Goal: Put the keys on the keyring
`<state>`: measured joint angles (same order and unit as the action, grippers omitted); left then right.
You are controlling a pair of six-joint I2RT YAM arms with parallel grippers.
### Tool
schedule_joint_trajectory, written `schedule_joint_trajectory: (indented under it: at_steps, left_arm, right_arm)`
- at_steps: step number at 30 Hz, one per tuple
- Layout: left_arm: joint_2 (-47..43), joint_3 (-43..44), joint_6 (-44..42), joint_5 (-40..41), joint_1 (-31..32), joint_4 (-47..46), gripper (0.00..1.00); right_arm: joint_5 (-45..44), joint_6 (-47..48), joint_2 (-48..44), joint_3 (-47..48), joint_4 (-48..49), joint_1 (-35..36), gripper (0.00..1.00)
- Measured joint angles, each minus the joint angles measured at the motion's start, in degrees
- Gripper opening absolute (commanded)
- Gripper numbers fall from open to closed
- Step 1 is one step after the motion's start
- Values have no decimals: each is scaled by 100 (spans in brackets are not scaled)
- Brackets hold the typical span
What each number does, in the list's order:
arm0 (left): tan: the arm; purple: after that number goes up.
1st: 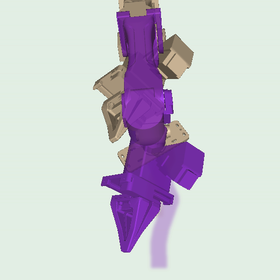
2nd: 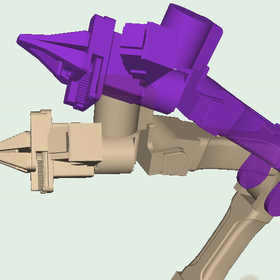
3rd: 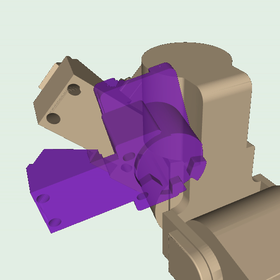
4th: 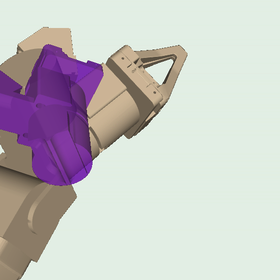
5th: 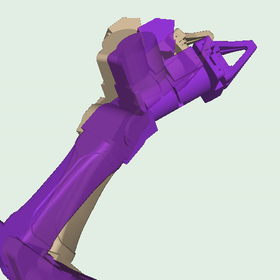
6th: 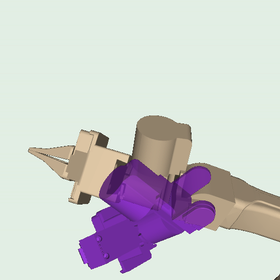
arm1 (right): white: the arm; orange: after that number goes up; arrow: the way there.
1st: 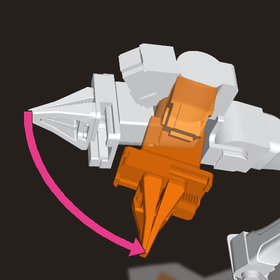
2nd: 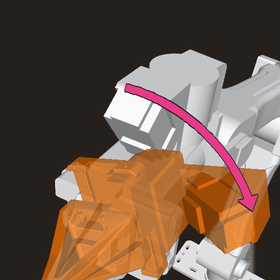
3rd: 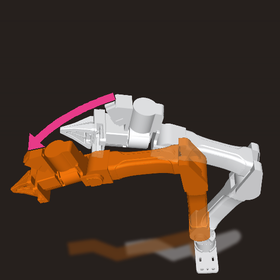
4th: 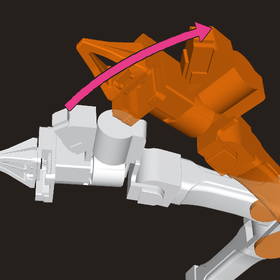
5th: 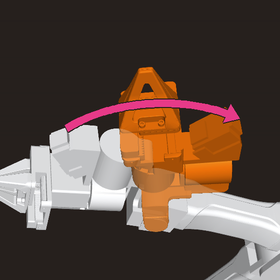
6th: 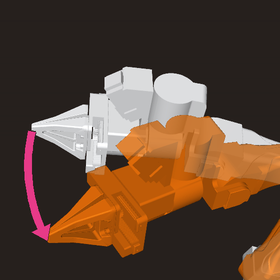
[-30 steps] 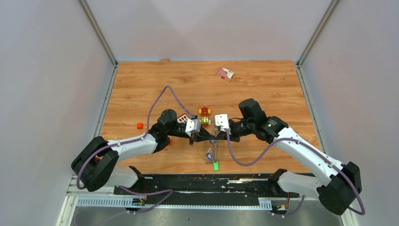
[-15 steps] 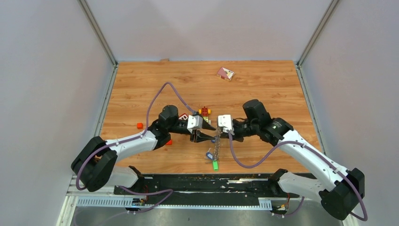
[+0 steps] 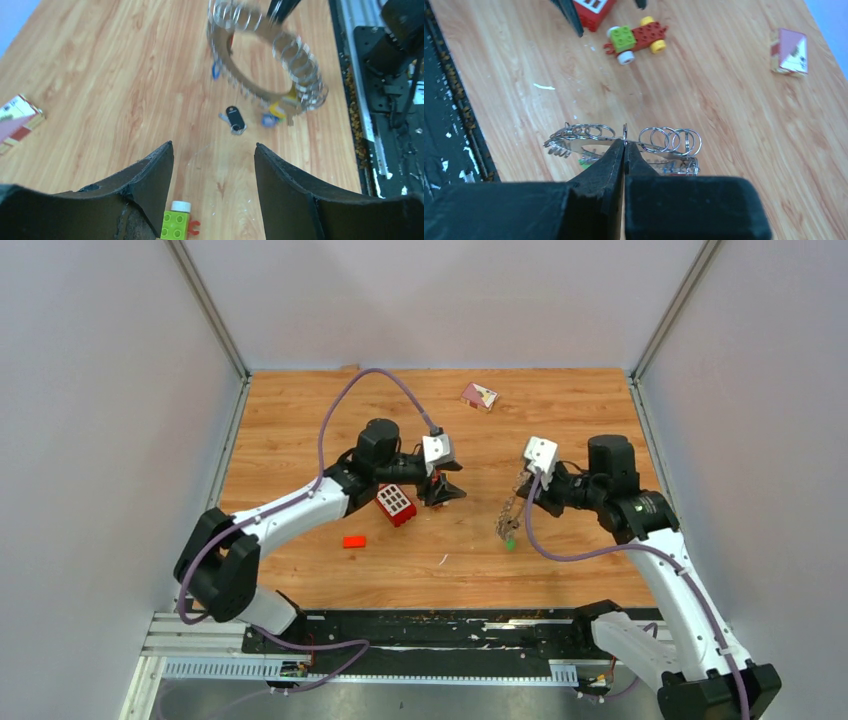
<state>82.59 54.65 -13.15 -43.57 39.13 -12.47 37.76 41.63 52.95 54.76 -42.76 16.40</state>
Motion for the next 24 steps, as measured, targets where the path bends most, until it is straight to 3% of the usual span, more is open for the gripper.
schedule_joint_trajectory:
  at_steps: [5, 13, 24]
  left_arm:
    - [870, 640, -273, 212, 22, 767, 69]
    - [2830, 2380, -1661, 162, 337, 2393, 54]
    - [4177, 3788, -2131, -48, 730, 3550, 50]
  right_arm:
    - [-15, -195, -46, 358, -131, -699, 0]
    - [-61, -341, -201, 599, -251, -1467, 0]
    - [-243, -494, -291, 599, -621, -2323, 0]
